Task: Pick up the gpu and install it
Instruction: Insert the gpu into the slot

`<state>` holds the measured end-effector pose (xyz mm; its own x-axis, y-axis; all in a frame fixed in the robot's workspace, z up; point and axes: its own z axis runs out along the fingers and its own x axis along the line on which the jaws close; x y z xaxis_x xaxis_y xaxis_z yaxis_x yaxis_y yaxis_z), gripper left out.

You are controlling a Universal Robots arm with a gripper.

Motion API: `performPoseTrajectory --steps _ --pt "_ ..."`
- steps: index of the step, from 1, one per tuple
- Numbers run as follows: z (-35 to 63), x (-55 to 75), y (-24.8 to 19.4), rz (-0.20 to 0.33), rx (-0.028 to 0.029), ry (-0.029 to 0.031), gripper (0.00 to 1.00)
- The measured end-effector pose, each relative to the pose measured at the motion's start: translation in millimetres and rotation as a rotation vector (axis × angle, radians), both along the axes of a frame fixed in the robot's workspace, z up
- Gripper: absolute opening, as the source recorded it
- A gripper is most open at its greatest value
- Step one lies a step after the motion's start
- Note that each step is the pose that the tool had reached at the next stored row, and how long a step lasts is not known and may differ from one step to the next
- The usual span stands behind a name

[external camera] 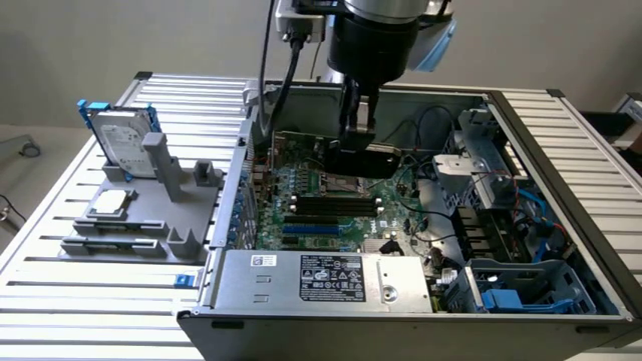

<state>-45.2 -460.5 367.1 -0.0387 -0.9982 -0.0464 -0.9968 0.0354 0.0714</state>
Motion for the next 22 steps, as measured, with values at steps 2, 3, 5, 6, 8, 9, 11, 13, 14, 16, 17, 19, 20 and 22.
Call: performPoseTrajectory --steps 2,3,5,6,8,9,11,13,14,16,17,19,20,22 --pt "-3.7 -0.1 0.4 0.002 -0.0001 -0.0036 0.27" --pt "-5.5 -0.3 0.9 0.002 0.0 -0.0042 0.27" --pt "-9.1 -1.4 1.8 0.002 0.0 -0.0044 0.27" --pt "-10.9 -2.1 2.3 0.002 -0.0001 -0.0045 0.27" --pt "-14.5 -3.8 3.2 0.002 0.0001 -0.0045 0.27" --pt "-16.4 -4.6 3.7 0.002 0.0001 -0.0045 0.27" --pt "-20.0 -6.2 4.2 0.002 0.0 -0.0045 0.27" --pt "-23.7 -8.0 4.2 0.003 0.0 -0.0045 0.27" --pt "-25.5 -9.1 4.2 0.004 0.0 -0.0045 0.27" --pt "-29.2 -11.5 4.2 0.007 0.0001 -0.0045 0.27" --pt "-31.0 -12.4 3.9 0.009 0.0001 -0.0045 0.27" --pt "-34.5 -13.5 2.1 0.013 0.0002 -0.0043 0.27" --pt "-36.3 -14.0 0.7 0.014 0.0005 -0.0044 0.27" --pt "-40.0 -15.1 -2.4 0.017 0.0017 -0.0045 0.27"
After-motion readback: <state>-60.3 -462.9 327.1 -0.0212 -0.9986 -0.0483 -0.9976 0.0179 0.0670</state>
